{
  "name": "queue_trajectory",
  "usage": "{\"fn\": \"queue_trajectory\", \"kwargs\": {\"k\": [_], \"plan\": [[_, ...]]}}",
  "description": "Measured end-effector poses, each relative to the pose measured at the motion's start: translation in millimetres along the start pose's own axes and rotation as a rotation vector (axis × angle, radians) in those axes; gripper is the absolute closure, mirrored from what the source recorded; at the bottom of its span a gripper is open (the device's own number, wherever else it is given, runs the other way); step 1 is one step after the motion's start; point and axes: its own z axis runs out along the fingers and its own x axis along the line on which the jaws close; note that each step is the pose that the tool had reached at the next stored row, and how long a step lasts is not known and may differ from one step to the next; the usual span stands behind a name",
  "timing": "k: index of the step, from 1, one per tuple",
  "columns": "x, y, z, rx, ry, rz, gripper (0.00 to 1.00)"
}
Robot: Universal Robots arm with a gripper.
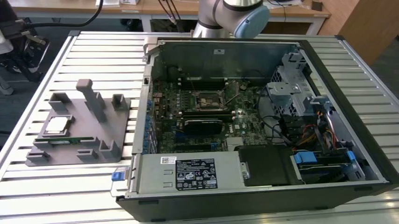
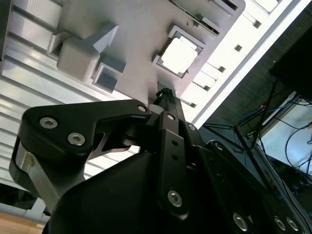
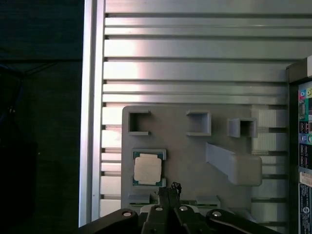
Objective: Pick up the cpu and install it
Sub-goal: 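Reach for the cpu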
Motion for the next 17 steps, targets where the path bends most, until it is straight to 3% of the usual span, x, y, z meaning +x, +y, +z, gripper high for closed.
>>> {"fn": "queue_trajectory", "kwargs": {"k": [10,17], "plan": [[16.8,-0.1,1.4,0.0001,0.0001,-0.003,0.89],[21.9,-0.1,2.4,0.0001,0.0002,-0.004,0.89]]}}
